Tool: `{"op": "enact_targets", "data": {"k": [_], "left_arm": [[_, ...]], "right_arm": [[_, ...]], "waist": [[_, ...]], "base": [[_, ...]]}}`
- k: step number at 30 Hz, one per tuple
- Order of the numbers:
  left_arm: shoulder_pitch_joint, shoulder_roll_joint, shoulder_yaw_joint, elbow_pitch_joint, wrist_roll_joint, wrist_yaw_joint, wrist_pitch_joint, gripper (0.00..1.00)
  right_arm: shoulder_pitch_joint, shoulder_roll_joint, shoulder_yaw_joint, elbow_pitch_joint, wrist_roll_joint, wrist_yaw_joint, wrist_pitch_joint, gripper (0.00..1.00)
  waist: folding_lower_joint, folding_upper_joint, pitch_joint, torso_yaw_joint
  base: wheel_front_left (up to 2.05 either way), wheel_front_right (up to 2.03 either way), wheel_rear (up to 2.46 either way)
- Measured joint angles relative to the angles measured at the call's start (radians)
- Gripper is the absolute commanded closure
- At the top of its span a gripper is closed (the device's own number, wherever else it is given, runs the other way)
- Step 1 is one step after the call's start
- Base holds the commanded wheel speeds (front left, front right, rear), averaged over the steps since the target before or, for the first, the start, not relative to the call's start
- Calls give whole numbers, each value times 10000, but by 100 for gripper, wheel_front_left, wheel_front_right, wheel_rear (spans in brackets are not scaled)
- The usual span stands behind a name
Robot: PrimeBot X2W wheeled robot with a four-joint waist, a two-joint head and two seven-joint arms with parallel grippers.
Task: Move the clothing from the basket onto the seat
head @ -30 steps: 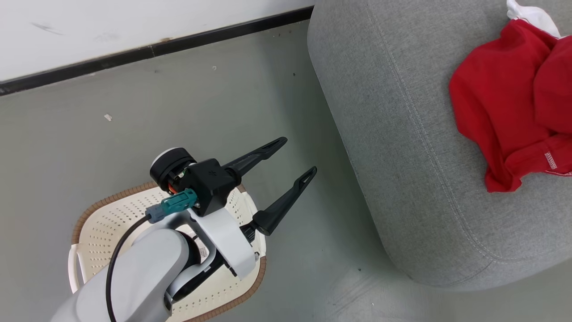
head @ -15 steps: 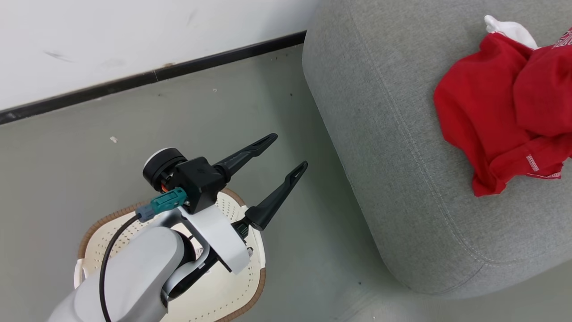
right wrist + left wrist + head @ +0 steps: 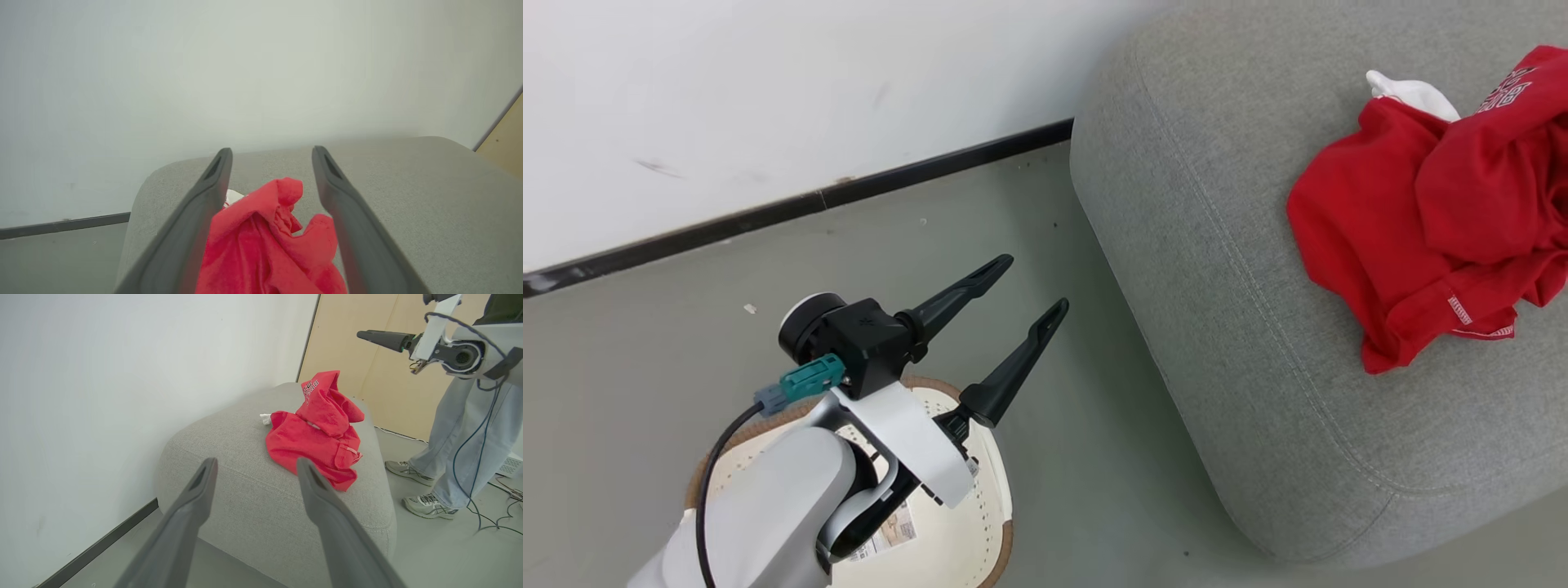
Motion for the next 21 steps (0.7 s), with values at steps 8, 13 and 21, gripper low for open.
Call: {"op": "enact_targets", "data": {"k": [8,13,21], "left_arm": [[263,-25,234,134,-82,157,-314,0],[413,-25,362,157,-144,270,-460,0],[642,-21,591,211,-188,539,-648,0]], "right_arm": [[-12,-148,351,-796,12,0,-29,0],[-18,-215,721,-1321,-17,0,-35,0],[-6,-159,1028,-1891,-8,0,-36,0]], "waist": [[0,0,-496,172],[0,0,-760,389],[0,0,-1136,831]], "base": [[0,0,0],[0,0,0],[0,0,0]]}}
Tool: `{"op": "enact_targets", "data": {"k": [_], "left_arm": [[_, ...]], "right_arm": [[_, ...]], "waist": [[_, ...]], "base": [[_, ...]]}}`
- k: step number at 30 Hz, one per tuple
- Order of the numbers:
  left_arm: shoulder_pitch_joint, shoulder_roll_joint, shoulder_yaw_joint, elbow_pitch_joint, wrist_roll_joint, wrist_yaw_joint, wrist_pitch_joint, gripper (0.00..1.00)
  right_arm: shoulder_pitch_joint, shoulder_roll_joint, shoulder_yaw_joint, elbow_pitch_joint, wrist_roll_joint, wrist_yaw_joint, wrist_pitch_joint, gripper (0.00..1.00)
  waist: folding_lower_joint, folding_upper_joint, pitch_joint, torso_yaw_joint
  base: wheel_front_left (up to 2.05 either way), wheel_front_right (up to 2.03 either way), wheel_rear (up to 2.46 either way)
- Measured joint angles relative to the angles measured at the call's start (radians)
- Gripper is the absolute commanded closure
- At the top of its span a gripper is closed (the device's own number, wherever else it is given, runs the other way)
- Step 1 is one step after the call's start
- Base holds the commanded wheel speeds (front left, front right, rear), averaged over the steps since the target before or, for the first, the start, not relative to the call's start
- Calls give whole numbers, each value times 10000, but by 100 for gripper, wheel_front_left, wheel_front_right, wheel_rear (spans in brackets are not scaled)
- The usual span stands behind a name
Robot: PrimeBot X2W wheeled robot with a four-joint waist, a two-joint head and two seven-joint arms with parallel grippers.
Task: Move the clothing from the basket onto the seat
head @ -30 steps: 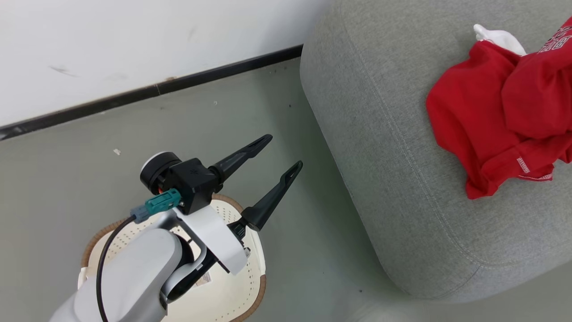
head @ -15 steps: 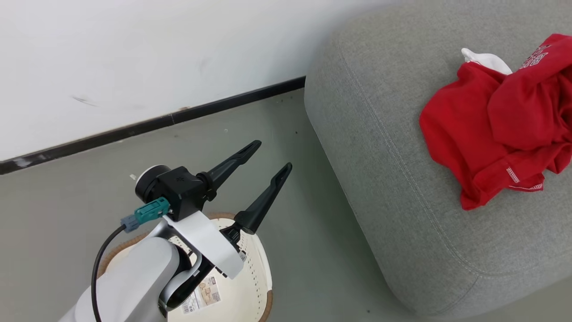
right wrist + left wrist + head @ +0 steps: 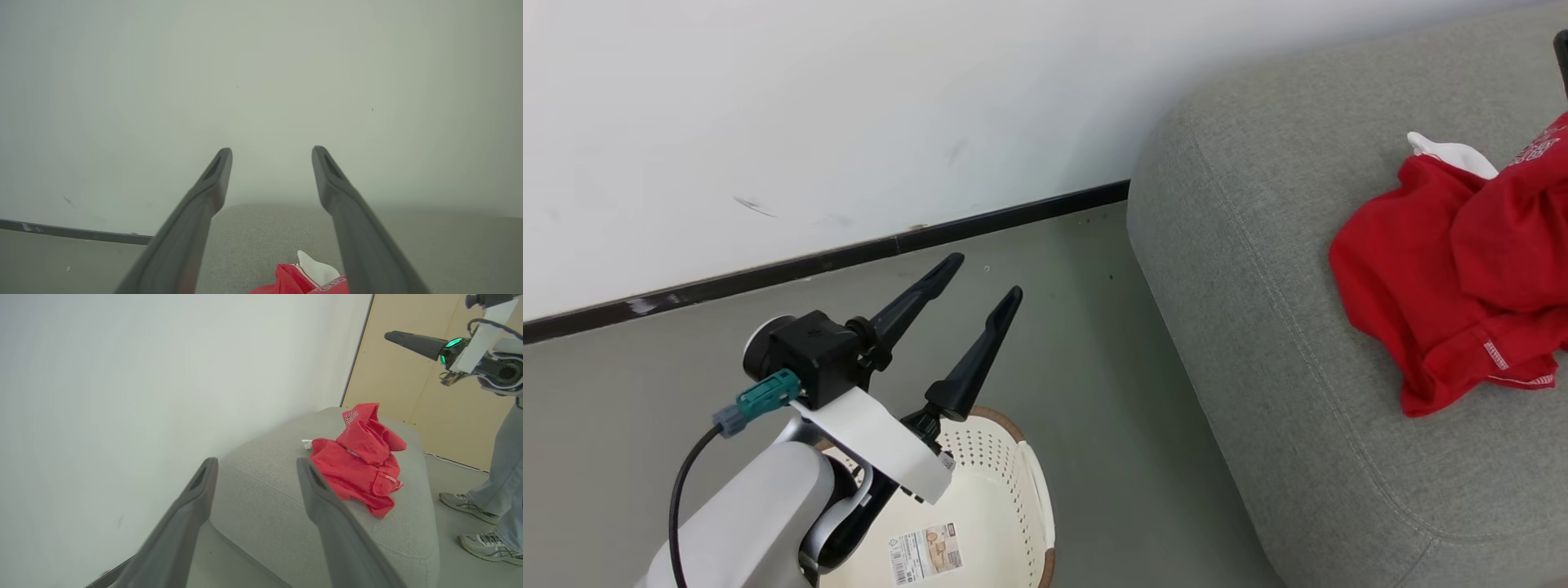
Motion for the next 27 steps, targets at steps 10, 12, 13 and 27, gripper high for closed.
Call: {"op": "enact_targets", "data": {"k": [10,12,13,27], "left_arm": [[207,207,892,157,-288,529,-236,0],[360,272,1037,198,-339,631,-268,0],[445,295,1080,236,-366,673,-309,0],[1229,422,1653,596,-500,1195,-481,0]], "right_arm": [[563,142,144,-571,130,0,-4,0],[664,167,115,-596,128,0,-4,0],[765,180,86,-644,128,0,-4,0],[1726,788,-431,-1528,-86,0,-48,0]], "waist": [[0,0,-352,630],[0,0,-407,763],[0,0,-434,829],[0,0,-691,1730]], "base": [[0,0,0],[0,0,0],[0,0,0],[0,0,0]]}}
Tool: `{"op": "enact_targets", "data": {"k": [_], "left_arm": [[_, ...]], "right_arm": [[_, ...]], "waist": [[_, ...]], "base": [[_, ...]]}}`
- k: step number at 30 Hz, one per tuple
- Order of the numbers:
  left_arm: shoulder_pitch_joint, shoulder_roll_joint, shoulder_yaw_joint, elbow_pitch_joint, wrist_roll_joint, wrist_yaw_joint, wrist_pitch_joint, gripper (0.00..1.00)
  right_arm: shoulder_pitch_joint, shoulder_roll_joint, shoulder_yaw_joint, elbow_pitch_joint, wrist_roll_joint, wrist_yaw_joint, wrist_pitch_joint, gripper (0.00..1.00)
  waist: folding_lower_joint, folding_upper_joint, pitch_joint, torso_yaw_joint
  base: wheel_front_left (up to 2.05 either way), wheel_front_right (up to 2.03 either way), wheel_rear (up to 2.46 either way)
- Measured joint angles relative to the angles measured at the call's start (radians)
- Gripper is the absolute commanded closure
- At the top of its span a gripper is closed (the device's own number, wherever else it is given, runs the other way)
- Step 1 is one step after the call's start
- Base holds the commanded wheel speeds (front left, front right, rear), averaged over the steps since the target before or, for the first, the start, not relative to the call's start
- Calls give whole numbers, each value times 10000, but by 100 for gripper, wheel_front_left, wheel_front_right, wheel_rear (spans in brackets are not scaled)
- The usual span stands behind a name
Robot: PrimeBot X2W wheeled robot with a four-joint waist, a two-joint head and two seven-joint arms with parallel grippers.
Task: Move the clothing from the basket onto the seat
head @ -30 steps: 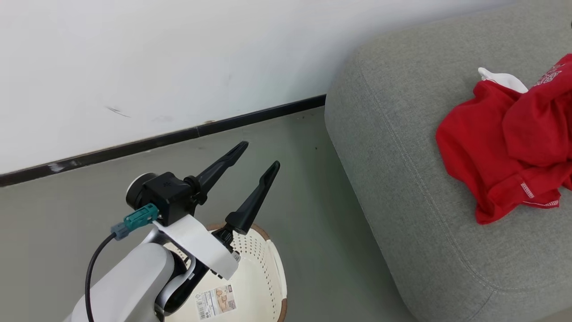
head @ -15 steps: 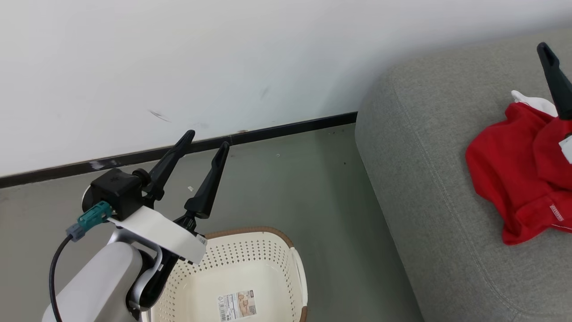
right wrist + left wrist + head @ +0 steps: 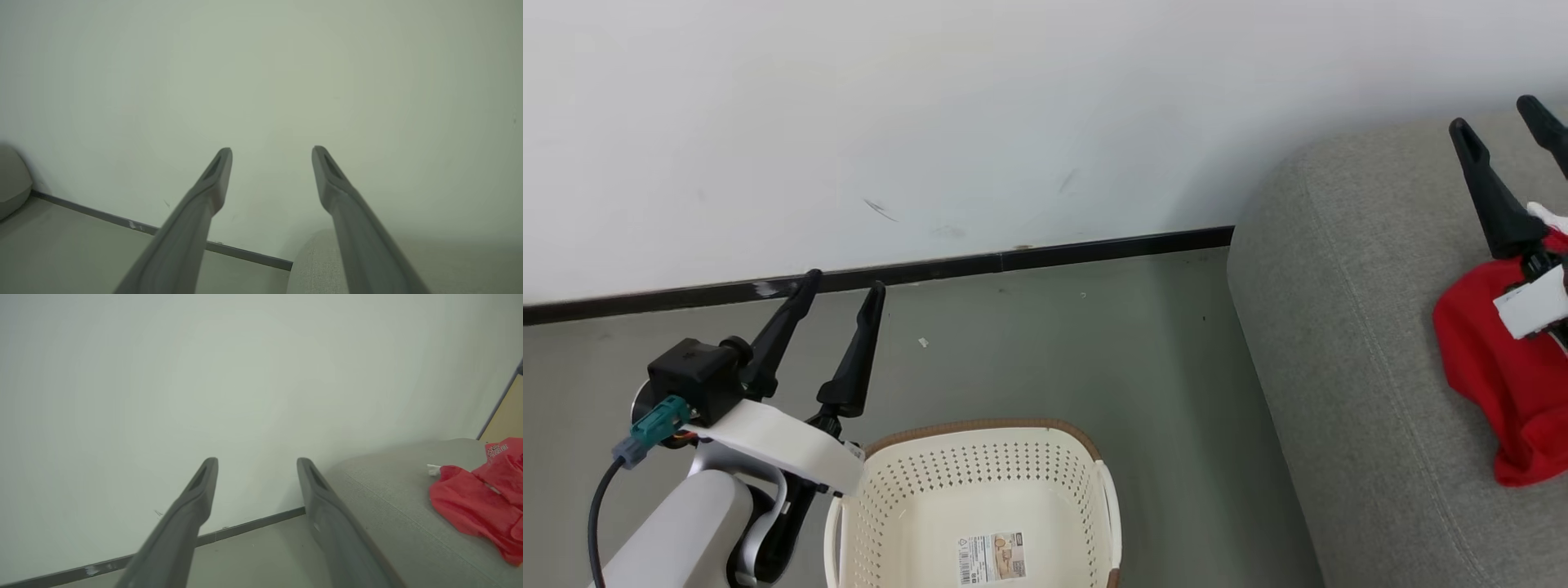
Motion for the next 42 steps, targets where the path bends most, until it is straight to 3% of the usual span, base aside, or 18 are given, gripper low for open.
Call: {"op": "enact_targets", "data": {"k": [15,23,28,42], "left_arm": [[985,-23,755,424,-174,399,-176,0],[1564,-178,1043,662,-29,648,-186,0],[1811,-403,1143,690,42,648,-186,0],[2330,-817,2132,345,1022,734,-188,0]], "right_arm": [[2097,1139,-1264,-339,-140,-2,-27,0],[3364,2138,-1937,-414,-251,-2,-25,0],[3805,2420,-1979,-541,-539,-2,-25,0],[4948,3785,-2612,-978,-1260,-2,-25,0]], "waist": [[0,0,-234,900],[0,0,-436,1220],[0,0,-532,1336],[0,0,-631,1528]], "base": [[0,0,0],[0,0,0],[0,0,0],[0,0,0]]}}
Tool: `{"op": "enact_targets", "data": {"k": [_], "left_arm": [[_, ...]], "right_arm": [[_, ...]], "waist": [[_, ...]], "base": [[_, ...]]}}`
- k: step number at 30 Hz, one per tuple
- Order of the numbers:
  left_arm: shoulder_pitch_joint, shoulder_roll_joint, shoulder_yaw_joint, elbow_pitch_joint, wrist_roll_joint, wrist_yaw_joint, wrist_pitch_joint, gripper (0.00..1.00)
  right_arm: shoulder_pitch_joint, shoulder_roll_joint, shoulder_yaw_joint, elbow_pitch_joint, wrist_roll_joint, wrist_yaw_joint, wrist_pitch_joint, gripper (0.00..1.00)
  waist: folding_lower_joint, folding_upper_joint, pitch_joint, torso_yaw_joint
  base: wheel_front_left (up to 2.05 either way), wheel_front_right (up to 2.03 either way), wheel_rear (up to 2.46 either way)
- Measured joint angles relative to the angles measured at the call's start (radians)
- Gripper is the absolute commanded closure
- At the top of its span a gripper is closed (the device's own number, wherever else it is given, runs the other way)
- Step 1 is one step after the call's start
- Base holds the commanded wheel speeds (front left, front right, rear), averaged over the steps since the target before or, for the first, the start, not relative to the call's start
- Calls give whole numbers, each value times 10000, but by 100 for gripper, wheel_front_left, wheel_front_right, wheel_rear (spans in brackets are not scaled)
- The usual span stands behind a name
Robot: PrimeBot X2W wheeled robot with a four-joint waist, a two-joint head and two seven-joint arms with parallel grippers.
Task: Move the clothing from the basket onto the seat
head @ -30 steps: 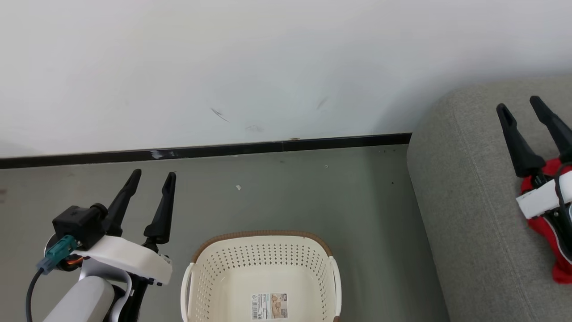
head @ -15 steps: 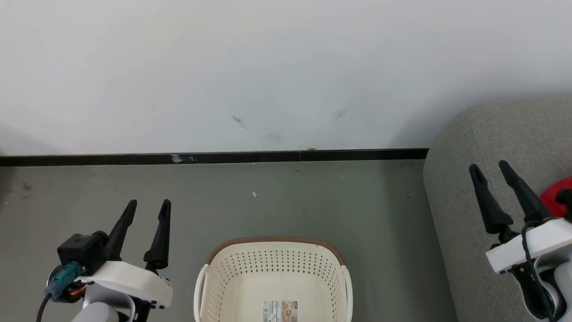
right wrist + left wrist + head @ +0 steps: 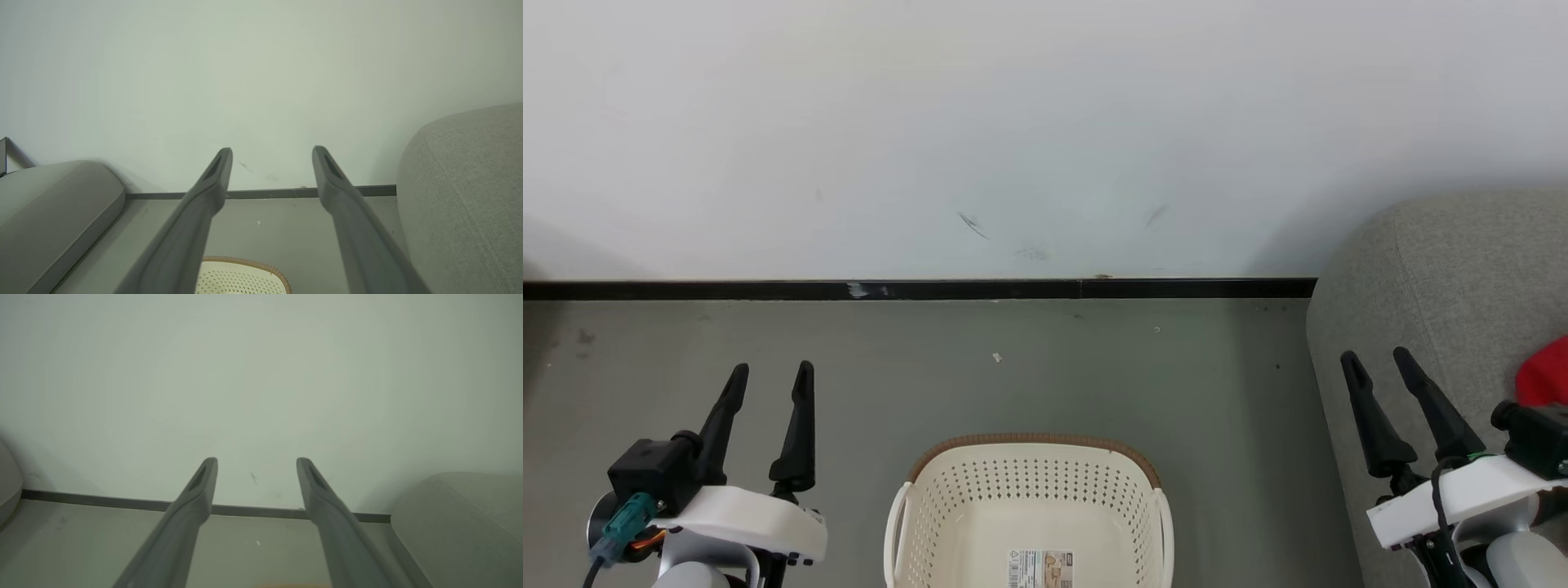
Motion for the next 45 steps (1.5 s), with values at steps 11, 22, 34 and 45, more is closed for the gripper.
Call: {"op": "enact_targets", "data": {"k": [11,22,34,45], "left_arm": [[355,-280,393,-244,811,-100,0,0],[502,-485,474,-88,1306,-272,0,0],[684,-763,819,6,1549,-458,0,0],[698,-955,1018,128,1639,-798,0,0]], "right_arm": [[103,330,-165,-284,-823,0,0,0],[230,596,-357,-370,-1313,0,-2,0],[240,794,-518,-374,-1666,0,0,0],[424,911,-556,-376,-1751,0,0,0]], "waist": [[0,0,179,-49],[0,0,267,-122],[0,0,209,-159],[0,0,195,-170]], "base": [[0,0,0],[0,0,0],[0,0,0],[0,0,0]]}}
